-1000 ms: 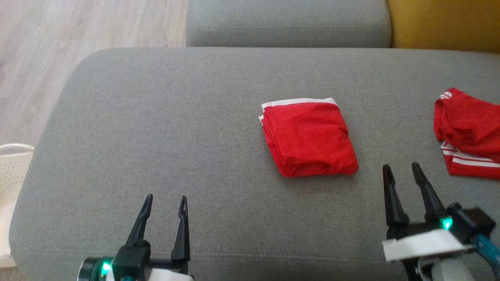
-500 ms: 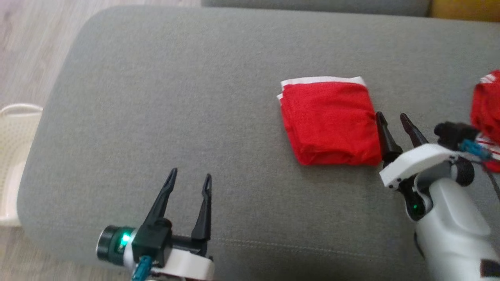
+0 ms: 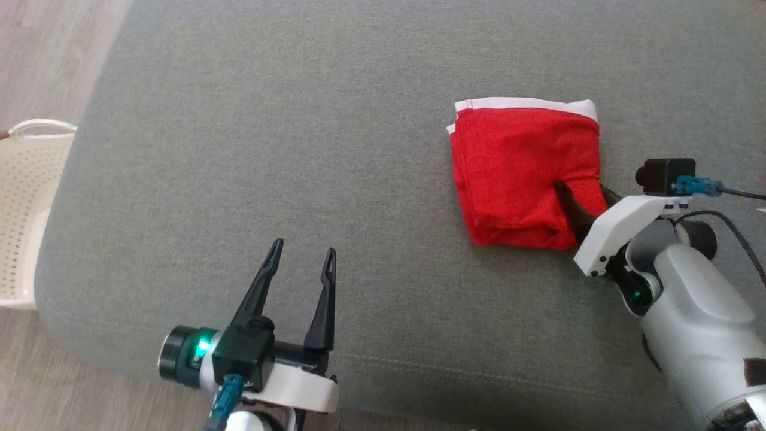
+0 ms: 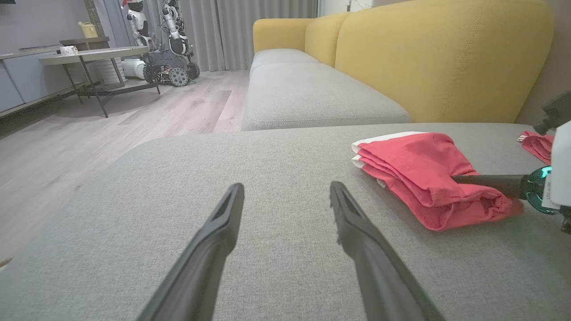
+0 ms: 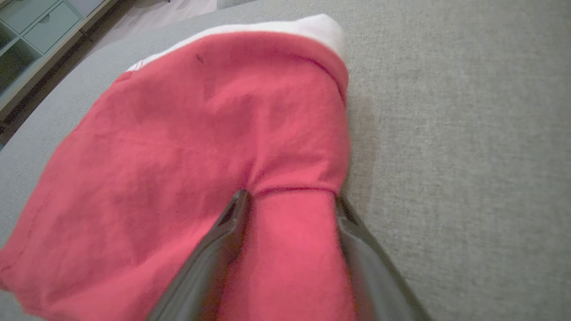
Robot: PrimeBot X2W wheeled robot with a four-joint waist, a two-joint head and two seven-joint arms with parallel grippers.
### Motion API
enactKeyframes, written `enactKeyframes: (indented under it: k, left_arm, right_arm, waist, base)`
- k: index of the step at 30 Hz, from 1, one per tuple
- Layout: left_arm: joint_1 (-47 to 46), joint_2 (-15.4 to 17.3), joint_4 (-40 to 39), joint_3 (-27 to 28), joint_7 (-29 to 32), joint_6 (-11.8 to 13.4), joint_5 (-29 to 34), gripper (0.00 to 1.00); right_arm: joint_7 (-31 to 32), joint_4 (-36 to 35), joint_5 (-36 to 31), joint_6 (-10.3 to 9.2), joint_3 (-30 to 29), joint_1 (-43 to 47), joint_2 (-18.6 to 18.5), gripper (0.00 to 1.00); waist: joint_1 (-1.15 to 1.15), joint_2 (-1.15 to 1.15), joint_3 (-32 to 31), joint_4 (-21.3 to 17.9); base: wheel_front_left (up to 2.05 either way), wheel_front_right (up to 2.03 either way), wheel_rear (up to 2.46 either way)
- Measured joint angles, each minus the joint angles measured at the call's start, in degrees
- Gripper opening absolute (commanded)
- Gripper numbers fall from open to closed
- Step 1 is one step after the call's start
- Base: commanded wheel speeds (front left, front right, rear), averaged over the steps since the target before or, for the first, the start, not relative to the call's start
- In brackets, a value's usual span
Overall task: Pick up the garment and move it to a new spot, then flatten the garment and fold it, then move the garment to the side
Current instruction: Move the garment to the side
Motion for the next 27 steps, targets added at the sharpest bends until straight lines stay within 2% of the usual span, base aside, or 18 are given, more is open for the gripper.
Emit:
enactKeyframes:
  k: [4,11,20,27]
  left_arm:
    - [-0.36,-0.01,-0.08,0.01,0.00,0.24,0.00,1.00]
    - [-0.85,-0.02,-0.46,0.31,0.00,0.19,0.01,1.00]
    - [-2.50,-0.02,-0.79,1.02,0.00,0.13,0.12,1.00]
    - [-3.36,0.00,-0.94,1.90,0.00,-0.38,0.29,1.00]
  right_arm:
    - [-1.91,-0.27,1.59,0.00,2.86,-0.80,-0.84,0.00]
    - [-6.77,1.35,3.35,0.00,2.92,-5.34,-3.31,0.00]
    - [-8.35,2.74,3.77,0.00,1.89,-8.03,-10.21,0.00]
    - [-8.26,2.98,4.33,0.00,-0.43,-9.26,-16.92,0.00]
  waist:
    - [0.00,0.00,0.00,-1.02]
    - [0.00,0.00,0.77,-4.94]
    - [0.00,0.00,2.87,-10.27]
    - [0.00,0.00,4.84,-12.16]
  base:
    - [0.00,0.00,0.00]
    - [0.00,0.00,0.00]
    - [0.00,0.00,0.00]
    - [0.00,0.00,0.00]
